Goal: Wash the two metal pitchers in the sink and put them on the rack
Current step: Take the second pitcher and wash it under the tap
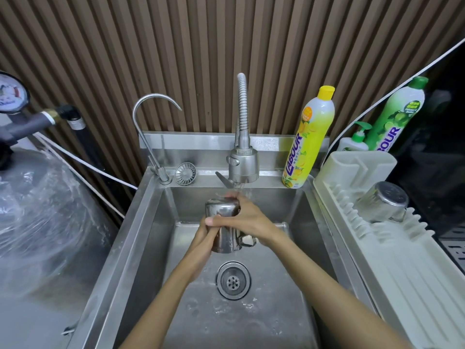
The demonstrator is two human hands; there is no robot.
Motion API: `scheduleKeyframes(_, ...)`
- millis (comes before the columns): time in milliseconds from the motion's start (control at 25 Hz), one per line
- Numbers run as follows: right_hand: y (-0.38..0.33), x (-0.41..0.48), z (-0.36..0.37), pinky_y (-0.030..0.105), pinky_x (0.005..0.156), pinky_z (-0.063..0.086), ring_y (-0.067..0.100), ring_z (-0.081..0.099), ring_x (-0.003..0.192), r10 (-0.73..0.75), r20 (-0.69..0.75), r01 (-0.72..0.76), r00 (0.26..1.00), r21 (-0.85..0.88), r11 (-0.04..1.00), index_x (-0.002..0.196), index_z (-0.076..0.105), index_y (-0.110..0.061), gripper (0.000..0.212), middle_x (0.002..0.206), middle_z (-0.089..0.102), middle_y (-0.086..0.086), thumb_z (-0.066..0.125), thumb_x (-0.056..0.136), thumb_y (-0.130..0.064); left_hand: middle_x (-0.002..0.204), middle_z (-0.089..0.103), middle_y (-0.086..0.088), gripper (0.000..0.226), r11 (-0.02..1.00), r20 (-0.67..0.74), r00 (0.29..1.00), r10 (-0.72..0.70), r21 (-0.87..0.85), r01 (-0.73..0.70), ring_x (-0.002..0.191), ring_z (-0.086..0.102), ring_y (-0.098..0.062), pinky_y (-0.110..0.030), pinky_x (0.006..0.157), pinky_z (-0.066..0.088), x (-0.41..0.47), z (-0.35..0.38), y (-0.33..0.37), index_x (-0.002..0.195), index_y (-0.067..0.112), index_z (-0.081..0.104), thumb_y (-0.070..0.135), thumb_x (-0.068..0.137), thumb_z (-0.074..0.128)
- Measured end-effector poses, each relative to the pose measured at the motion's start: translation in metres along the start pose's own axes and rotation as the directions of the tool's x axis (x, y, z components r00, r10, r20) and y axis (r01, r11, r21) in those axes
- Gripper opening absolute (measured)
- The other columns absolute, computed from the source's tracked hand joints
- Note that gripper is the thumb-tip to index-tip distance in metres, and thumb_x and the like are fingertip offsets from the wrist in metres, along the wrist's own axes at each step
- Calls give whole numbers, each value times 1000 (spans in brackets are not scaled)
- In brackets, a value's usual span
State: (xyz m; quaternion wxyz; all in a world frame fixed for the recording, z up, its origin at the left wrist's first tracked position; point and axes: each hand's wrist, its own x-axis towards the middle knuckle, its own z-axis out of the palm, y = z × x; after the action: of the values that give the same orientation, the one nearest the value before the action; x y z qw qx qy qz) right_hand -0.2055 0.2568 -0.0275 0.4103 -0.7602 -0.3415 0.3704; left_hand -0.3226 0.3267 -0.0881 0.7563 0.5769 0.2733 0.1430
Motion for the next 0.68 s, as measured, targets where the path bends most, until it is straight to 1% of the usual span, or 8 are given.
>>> scheduleKeyframes(80, -1, 2, -3, 23, 88, 48, 10, 60, 101, -3, 47, -3, 999, 137, 991, 125, 46, -21, 72, 109, 61, -7, 82, 64, -36, 137, 52, 3, 63, 997, 73, 997, 26, -76, -20, 124, 52, -9, -31, 104, 43, 3, -10, 2, 133, 32, 42, 56, 76, 52)
scheduleKeyframes(200, 1, 5, -18, 14, 62, 50, 8, 65, 85, 15, 48, -25, 999, 200, 980, 115, 55, -21, 57, 97, 68, -7, 82, 66, -32, 131, 60, -4, 79, 958, 151, 987, 60, -286, -14, 119, 58, -15, -27, 96, 51, 12, -5, 12, 133, 17, 48, 47, 65, 75)
scheduleKeyframes(280, 0, 2, -25, 20, 68, 53, 8, 65, 87, 26, -59, -17, 998, 147, 989, 117, 54, -18, 66, 101, 68, -5, 84, 61, -35, 121, 67, -8, 71, 893, 191, 979, 67, -449, 26, 110, 64, -16, -27, 93, 53, 19, 4, 18, 125, 9, 56, 29, 62, 81)
scheduleKeyframes(360, -2, 0, -30, 24, 81, 51, 8, 62, 91, -48, -181, 52, 982, 16, 999, 116, 52, -15, 69, 101, 65, -7, 85, 58, -31, 99, 74, -9, 49, 809, 172, 983, 59, -585, 54, 89, 71, -15, -24, 80, 58, 22, 8, 25, 104, 6, 69, 13, 56, 77)
scheduleKeyframes(480, -11, -1, -33, 29, 88, 52, 12, 64, 97, -157, -150, 157, 976, -12, 988, 114, 52, -16, 72, 106, 67, -5, 84, 52, -30, 72, 68, -6, 14, 697, 40, 995, -90, -711, 92, 58, 68, -12, -19, 58, 57, 24, 6, 25, 75, 4, 70, 5, 63, 64)
scheduleKeyframes(520, -13, 0, -31, 26, 87, 53, 10, 65, 95, -174, -143, 174, 974, -10, 985, 114, 54, -17, 72, 105, 69, -4, 83, 50, -31, 67, 67, -5, 12, 676, -9, 988, -156, -731, 100, 55, 68, -12, -21, 58, 58, 24, 4, 23, 74, 4, 67, 4, 72, 55)
scheduleKeyframes(600, -16, 3, -25, 10, 72, 49, 3, 63, 83, -221, -192, 205, 956, -102, 974, 108, 58, -16, 66, 96, 68, -5, 81, 49, -32, 59, 69, -3, 21, 704, -65, 964, -258, -696, 142, 64, 67, -13, -26, 75, 55, 24, -2, 19, 79, 6, 61, 6, 87, 42)
scheduleKeyframes(680, -16, -1, -22, 14, 70, 48, 6, 61, 82, -217, -212, 191, 953, -136, 972, 107, 58, -14, 65, 96, 67, -3, 81, 49, -31, 61, 67, -4, 24, 721, -86, 943, -321, -668, 184, 71, 62, -15, -25, 78, 50, 25, 0, 20, 78, 7, 57, 8, 91, 38)
